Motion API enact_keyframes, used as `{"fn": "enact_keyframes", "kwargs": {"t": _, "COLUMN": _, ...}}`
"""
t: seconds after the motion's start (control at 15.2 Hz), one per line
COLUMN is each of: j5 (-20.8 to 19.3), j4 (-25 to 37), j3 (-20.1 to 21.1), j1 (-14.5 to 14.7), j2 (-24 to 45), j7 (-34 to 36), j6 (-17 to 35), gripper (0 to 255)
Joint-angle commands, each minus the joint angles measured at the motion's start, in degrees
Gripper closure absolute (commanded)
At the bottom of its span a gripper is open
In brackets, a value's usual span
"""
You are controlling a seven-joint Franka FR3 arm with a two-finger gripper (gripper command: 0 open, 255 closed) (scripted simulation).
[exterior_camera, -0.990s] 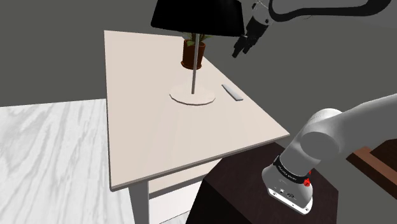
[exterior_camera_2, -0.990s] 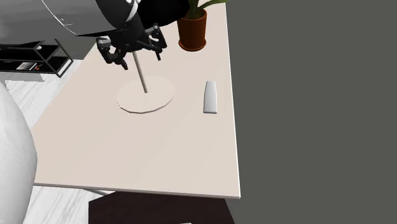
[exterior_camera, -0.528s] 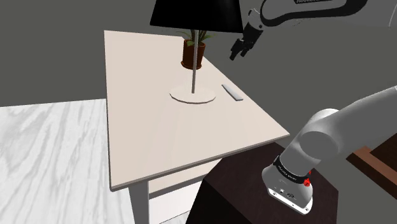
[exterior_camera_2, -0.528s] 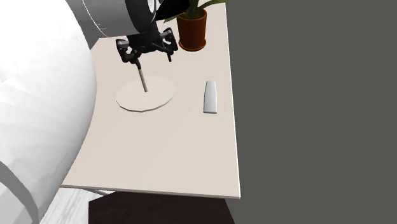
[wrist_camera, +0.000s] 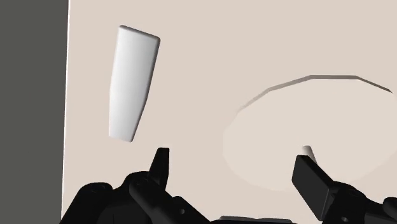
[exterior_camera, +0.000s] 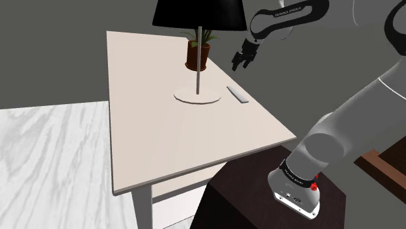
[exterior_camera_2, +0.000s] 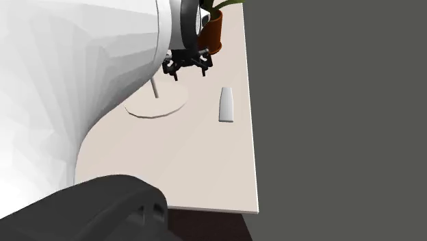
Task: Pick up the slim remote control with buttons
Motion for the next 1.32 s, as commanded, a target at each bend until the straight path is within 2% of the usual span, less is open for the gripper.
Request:
{"fn": "enact_keyframes", "kwargs": {"t": 0.0, "j5": 1.28, "j4": 1.84, "j3": -1.21, "j1": -0.4, "j2": 4.43, "j7": -0.79, "j6": 1.23, "gripper": 0}}
{"fn": "enact_keyframes", "kwargs": {"t": 0.59, "j5": 8.77, "j4": 11.17, "j3": -4.68, "j1": -4.06, "j2": 22.6, "j7": -5.26, "j6": 3.85, "gripper": 0}}
{"fn": "enact_keyframes", "kwargs": {"t": 1.12, "j5": 15.08, "j4": 22.09, "j3": -4.85, "j1": -9.83, "j2": 38.78, "j7": -7.98, "j6": 3.24, "gripper": 0}}
{"fn": "enact_keyframes", "kwargs": {"t": 1.25, "j5": 15.39, "j4": 22.25, "j3": -4.66, "j1": -10.11, "j2": 39.62, "j7": -8.13, "j6": 3.78, "gripper": 0}}
